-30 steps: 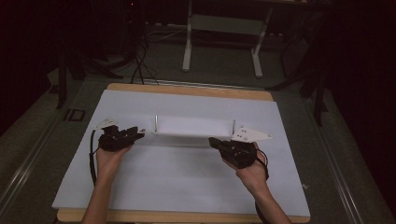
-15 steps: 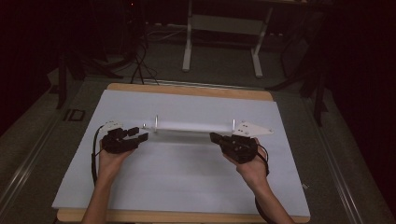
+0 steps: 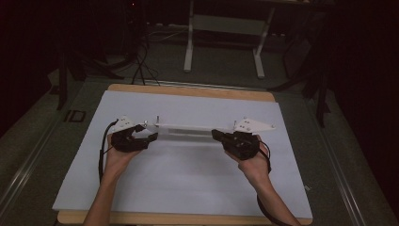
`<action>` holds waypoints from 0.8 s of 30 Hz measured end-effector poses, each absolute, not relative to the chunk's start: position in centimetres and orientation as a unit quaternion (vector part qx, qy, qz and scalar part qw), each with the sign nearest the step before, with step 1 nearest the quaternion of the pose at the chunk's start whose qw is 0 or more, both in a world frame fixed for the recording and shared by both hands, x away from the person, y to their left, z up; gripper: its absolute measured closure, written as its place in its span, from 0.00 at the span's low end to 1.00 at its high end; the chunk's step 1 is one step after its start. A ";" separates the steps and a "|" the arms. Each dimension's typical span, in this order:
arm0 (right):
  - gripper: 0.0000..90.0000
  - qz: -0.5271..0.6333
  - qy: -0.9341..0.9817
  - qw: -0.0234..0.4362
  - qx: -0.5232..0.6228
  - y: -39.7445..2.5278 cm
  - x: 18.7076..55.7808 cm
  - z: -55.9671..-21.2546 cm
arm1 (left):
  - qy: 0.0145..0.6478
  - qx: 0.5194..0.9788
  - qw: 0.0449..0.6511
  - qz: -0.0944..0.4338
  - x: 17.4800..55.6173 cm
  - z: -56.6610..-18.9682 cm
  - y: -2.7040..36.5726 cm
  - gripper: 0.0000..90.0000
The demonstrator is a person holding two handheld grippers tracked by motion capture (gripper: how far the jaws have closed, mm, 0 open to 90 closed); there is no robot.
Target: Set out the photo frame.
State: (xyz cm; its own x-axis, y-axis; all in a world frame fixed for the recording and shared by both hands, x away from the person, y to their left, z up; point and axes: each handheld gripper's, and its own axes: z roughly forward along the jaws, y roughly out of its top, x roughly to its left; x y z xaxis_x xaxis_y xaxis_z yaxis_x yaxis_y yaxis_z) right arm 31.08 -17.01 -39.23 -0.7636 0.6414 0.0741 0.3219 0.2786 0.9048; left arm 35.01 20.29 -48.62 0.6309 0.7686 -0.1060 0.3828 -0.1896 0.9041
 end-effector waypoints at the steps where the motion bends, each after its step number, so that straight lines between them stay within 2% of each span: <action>1: 1.00 0.516 0.784 0.155 0.307 -17.0 31.1 -39.2 | 0.381 0.747 0.509 0.194 35.2 -48.5 20.1 0.36; 7: 1.00 0.519 0.781 0.156 0.312 -16.9 31.4 -39.1 | 0.369 0.751 0.508 0.202 35.8 -48.1 19.6 0.39; 12: 1.00 0.522 0.776 0.162 0.316 -16.9 32.1 -38.7 | 0.366 0.756 0.503 0.205 36.3 -48.3 19.0 0.48; 24: 0.99 0.513 0.774 0.183 0.322 -17.6 32.7 -38.8 | 0.370 0.753 0.502 0.211 36.7 -48.3 18.8 0.51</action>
